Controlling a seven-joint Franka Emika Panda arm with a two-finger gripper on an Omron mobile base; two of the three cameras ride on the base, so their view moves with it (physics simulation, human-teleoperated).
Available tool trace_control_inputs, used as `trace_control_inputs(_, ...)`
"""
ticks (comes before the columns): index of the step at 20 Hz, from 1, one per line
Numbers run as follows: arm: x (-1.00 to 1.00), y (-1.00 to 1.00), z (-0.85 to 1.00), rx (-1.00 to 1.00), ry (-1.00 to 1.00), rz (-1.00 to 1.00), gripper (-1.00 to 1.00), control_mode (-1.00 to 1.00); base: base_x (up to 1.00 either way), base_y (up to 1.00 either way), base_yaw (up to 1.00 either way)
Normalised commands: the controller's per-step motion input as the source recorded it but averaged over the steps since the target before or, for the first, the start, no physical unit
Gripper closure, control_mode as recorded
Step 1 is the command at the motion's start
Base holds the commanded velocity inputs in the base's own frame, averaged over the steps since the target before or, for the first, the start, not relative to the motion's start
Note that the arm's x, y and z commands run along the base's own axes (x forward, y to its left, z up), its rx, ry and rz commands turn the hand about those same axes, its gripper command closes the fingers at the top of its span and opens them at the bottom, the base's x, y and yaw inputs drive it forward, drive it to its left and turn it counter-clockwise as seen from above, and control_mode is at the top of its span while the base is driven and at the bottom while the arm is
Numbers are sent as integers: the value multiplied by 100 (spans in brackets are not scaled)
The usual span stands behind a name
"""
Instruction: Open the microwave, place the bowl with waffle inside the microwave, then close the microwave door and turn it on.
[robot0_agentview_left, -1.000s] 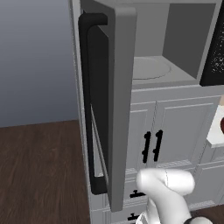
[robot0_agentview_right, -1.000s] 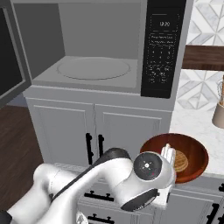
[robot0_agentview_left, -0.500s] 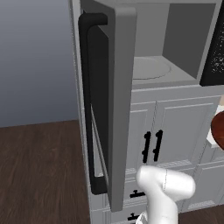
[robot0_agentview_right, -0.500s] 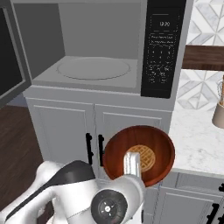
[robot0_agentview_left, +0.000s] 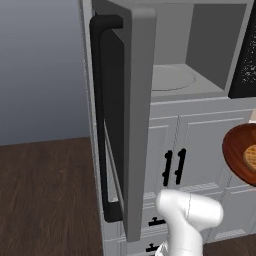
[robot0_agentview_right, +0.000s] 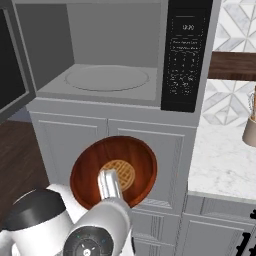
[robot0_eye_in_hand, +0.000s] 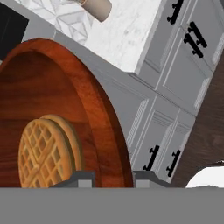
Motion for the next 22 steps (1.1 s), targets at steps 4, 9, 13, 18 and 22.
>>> trace_control_inputs(4, 3, 56, 56, 0, 0, 8, 100, -100, 0, 0, 0)
trace_control_inputs(9, 19, 53, 73, 0, 0, 0, 100, -100, 0, 0, 0)
trace_control_inputs(13, 18, 48, 72, 0, 0, 0, 100, -100, 0, 0, 0)
trace_control_inputs(18, 16, 47, 69, 0, 0, 0, 100, -100, 0, 0, 0)
trace_control_inputs(22, 29, 45, 66, 0, 0, -1, 100, -100, 0, 0, 0)
